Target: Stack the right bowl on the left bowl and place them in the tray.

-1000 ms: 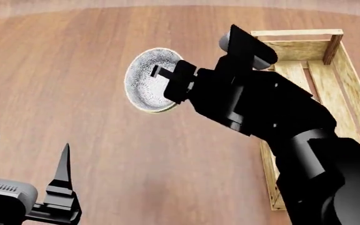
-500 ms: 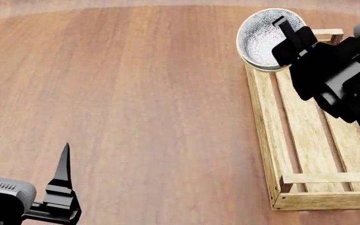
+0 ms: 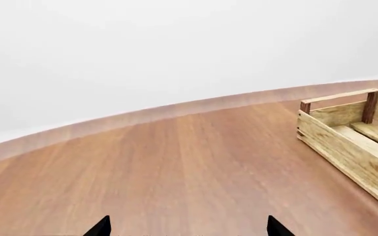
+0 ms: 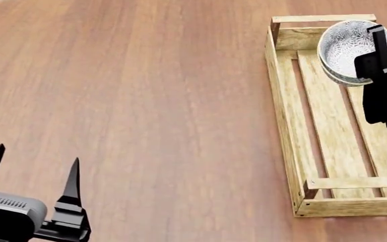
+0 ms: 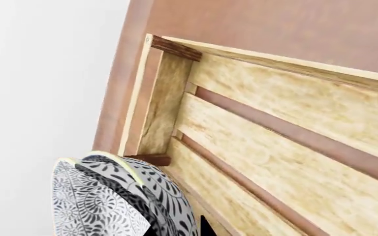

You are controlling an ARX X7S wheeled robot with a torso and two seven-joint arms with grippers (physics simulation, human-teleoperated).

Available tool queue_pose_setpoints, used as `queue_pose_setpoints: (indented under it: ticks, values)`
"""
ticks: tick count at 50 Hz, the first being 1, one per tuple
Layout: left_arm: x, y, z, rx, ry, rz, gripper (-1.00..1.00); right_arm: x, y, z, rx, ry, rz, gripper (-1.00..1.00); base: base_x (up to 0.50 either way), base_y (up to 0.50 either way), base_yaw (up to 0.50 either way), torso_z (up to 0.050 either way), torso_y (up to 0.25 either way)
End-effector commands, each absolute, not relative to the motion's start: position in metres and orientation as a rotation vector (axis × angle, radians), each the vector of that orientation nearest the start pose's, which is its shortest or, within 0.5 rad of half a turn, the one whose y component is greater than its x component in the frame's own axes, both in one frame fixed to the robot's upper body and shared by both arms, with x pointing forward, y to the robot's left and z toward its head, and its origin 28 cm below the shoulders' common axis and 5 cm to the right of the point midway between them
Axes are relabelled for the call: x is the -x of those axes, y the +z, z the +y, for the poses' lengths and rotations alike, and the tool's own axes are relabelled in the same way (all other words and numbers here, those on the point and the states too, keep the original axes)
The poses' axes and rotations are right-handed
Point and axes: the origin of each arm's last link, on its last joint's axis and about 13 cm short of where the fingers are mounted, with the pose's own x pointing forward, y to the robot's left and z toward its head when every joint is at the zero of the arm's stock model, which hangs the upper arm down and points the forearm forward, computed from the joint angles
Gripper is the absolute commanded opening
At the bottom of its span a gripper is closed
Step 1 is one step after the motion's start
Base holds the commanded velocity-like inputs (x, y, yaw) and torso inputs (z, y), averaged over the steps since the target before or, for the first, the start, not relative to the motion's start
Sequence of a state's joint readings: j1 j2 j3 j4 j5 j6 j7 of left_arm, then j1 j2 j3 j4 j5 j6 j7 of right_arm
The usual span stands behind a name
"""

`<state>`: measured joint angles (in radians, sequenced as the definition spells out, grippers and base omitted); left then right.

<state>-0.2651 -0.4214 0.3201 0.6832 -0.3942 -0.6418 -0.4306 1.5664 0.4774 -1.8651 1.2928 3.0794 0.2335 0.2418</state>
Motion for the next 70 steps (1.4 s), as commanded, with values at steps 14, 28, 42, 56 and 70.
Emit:
queue_pose_setpoints:
  ticks: [14, 28, 42, 56, 70]
  values:
    - [-0.215, 0.146, 0.203, -0.122, -0.098, -0.173, 1.00, -0.408, 0.266, -0.229, -1.322, -0.314, 0.231, -1.00, 0.00, 0.00, 0.00, 0.000, 0.000]
    - [-0.215, 0.143, 0.204, -0.124, -0.090, -0.174, 1.00, -0.408, 0.245, -0.225, -1.312, -0.362, 0.291, -1.00, 0.00, 0.00, 0.00, 0.000, 0.000]
    - [-0.216, 0.141, 0.204, -0.124, -0.093, -0.173, 1.00, -0.408, 0.247, -0.225, -1.307, -0.344, 0.283, -1.00, 0.00, 0.00, 0.00, 0.000, -0.153]
    - [-0.216, 0.142, 0.205, -0.127, -0.090, -0.176, 1.00, -0.412, 0.250, -0.218, -1.111, -0.401, 0.295, -1.00, 0.00, 0.00, 0.00, 0.000, 0.000]
    - [-0.215, 0.142, 0.205, -0.126, -0.091, -0.177, 1.00, -0.412, 0.249, -0.217, -1.073, -0.401, 0.293, -1.00, 0.00, 0.00, 0.00, 0.000, 0.000]
